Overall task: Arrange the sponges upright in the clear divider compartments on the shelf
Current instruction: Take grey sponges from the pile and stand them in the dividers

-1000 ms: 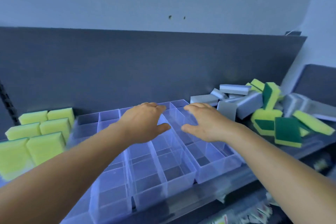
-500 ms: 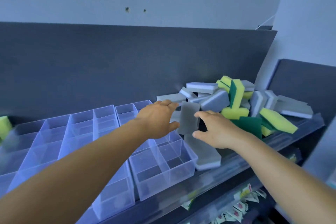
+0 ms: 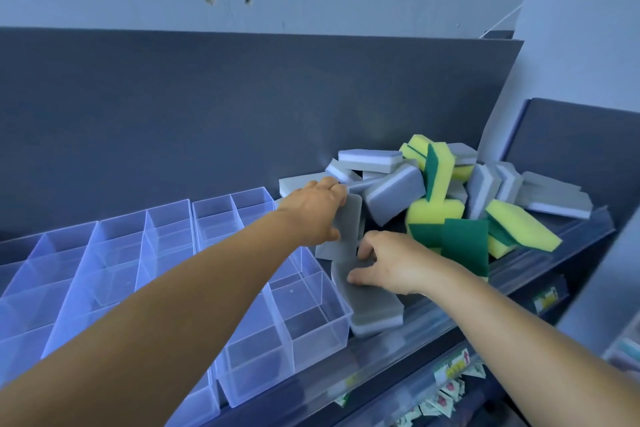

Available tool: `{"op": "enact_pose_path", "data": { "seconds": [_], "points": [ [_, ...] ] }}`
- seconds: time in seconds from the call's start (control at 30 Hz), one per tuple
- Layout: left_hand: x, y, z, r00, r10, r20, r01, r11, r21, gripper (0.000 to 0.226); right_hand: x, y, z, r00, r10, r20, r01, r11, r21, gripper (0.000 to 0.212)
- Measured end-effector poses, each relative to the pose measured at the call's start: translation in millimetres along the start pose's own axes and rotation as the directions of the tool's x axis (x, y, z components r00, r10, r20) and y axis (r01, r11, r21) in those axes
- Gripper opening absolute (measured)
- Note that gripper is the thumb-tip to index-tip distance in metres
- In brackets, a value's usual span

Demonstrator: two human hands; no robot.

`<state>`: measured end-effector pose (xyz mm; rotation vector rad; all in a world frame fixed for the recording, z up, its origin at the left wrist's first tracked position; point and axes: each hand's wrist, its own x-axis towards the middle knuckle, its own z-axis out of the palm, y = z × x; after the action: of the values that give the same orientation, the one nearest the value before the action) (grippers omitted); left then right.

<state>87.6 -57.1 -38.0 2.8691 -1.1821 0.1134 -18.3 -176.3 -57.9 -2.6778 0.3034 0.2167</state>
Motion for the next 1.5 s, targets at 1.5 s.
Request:
{"op": "enact_pose_path", "data": {
  "seconds": [1.5],
  "points": [
    [-100, -61, -62, 0.841, -0.309, -0.443, 0.133, 0.913, -0.385, 0.044, 9, -44, -64, 0.912, -0.243, -0.33, 0.359, 0.861, 0.36, 0.029]
  ]
}}
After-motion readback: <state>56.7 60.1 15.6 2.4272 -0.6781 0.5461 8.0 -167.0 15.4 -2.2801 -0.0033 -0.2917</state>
